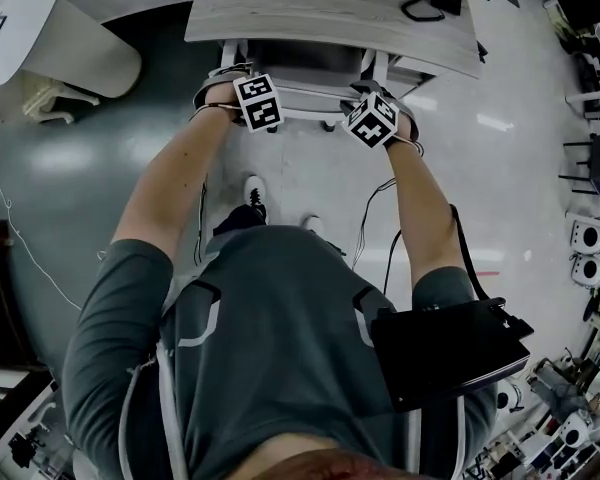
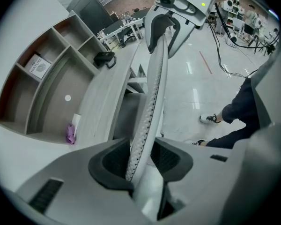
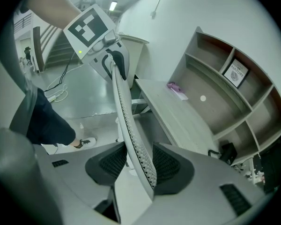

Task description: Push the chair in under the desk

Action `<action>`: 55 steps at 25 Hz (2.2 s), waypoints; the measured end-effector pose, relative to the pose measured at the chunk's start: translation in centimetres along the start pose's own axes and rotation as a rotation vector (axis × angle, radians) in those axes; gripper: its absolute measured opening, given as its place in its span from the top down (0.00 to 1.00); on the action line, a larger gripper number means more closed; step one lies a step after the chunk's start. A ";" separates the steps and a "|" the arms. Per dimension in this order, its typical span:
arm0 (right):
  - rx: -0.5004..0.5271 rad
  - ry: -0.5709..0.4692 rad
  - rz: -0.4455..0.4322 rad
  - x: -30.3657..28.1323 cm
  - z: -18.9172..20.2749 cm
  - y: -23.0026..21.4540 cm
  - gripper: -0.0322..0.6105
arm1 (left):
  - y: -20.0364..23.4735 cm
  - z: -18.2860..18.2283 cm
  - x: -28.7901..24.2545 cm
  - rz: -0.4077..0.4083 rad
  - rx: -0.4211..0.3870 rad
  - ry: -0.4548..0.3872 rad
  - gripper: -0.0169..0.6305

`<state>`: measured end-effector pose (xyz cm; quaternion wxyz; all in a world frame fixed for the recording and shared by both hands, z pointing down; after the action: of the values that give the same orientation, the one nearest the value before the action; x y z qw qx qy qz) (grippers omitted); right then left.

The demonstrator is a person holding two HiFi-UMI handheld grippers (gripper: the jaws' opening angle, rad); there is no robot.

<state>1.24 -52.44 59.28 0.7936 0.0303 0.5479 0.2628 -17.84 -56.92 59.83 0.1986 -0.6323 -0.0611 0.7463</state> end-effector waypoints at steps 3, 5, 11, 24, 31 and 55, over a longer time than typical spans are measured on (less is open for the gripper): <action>-0.001 0.005 -0.001 -0.4 0.0 -0.8 0.67 | 0.8 -0.3 -0.4 0.002 0.004 0.002 0.75; -0.002 0.006 -0.002 -0.7 0.0 -1.4 0.67 | 1.3 -0.6 -0.7 -0.001 0.004 -0.001 0.75; -0.001 0.013 0.000 -1.5 -0.3 -2.9 0.66 | 2.6 -0.9 -1.4 0.000 0.012 -0.008 0.75; 0.001 0.035 0.022 -2.8 -0.4 -6.0 0.65 | 5.1 -2.2 -2.4 -0.015 0.033 -0.027 0.75; -0.014 0.057 0.029 -3.7 -0.3 -8.2 0.63 | 6.7 -3.1 -3.1 -0.034 0.048 -0.047 0.74; -0.337 -0.230 0.092 2.8 -0.2 -6.0 0.67 | 6.1 -0.8 2.5 0.033 0.487 -0.348 0.69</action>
<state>4.11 -56.35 54.77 0.8319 -0.0482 0.4000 0.3815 -18.68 -61.69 55.32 0.3185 -0.4295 0.0968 0.8394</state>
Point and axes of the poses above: the fingertips, and each gripper's own axes: x backward along the fingers, y to its left, z out of its underside, the point moved 5 cm from there along x, backward along the fingers, and after that the axes turned 9 degrees about x, right-handed, at the moved point
